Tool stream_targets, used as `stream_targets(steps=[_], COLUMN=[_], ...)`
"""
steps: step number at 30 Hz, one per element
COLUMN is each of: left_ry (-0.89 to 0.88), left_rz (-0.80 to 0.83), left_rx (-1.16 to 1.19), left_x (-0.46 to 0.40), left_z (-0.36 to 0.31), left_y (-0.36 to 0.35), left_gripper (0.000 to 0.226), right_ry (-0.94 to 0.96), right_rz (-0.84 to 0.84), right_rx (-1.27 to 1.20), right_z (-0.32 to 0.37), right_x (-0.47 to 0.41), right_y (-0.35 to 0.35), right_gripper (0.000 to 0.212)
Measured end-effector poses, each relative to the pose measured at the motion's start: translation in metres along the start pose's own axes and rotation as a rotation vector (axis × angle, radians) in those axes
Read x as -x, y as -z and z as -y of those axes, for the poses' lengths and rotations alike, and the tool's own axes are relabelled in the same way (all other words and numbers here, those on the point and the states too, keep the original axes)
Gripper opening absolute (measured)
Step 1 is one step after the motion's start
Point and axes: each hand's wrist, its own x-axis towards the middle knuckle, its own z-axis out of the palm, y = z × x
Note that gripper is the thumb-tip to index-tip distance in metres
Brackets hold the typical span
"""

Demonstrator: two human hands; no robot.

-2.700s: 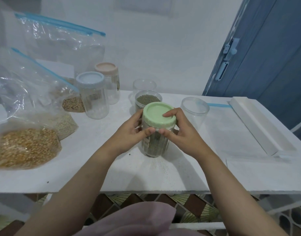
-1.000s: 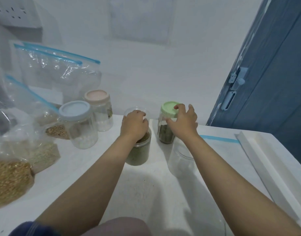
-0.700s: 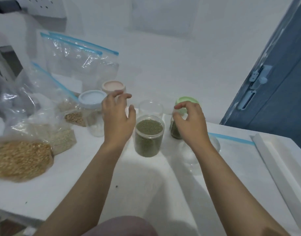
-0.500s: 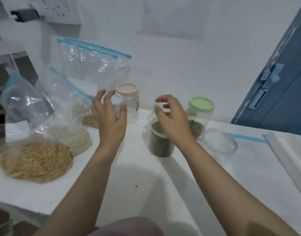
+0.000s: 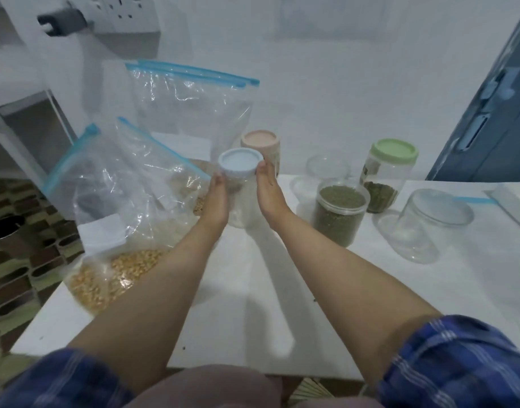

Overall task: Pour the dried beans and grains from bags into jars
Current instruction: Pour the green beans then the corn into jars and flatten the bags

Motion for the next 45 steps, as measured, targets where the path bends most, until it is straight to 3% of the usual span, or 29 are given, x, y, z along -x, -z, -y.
stream_targets(steps=[6,11,16,18,24,33,39,45], left_ry=[-0.155,-0.252,-0.319,-0.336,-0.359,-0.246,-0.216,-0.231], left_rz=[0.05,0.04,0.137,0.183,0.321,0.542,0.521,0.559], left_rx=[-0.059,0.092,0.143,0.133,0.13,0.057,0.019,-0.041], left_x=[0.009,0.065,0.122,0.14,0.168,0.162,0.159,0.15], left_z=[0.011,-0.001,0.01,0.023,0.044,0.038,0.038,0.031], left_y=[0.004,-0.012,-0.027,-0.031,-0.028,-0.019,-0.016,-0.011], left_gripper=[0.047,0.055,0.046,0.055,0.059,0.106,0.103,0.091], right_ry=[-0.016,0.098,0.176,0.163,0.177,0.112,0.202,0.194], right_rz=[-0.13,-0.27,-0.349,-0.327,-0.211,-0.098,0.036,0.143], right_rx=[0.064,-0.016,-0.093,-0.103,-0.099,-0.083,0.159,0.084], right_z=[-0.001,0.023,0.031,0.024,0.006,0.014,0.021,0.032], right_x=[0.015,0.065,0.131,0.155,0.195,0.194,0.19,0.181], right_y=[-0.004,0.013,0.04,0.051,0.076,0.094,0.117,0.131], right_gripper=[0.094,0.064,0.041,0.036,0.052,0.052,0.063,0.04])
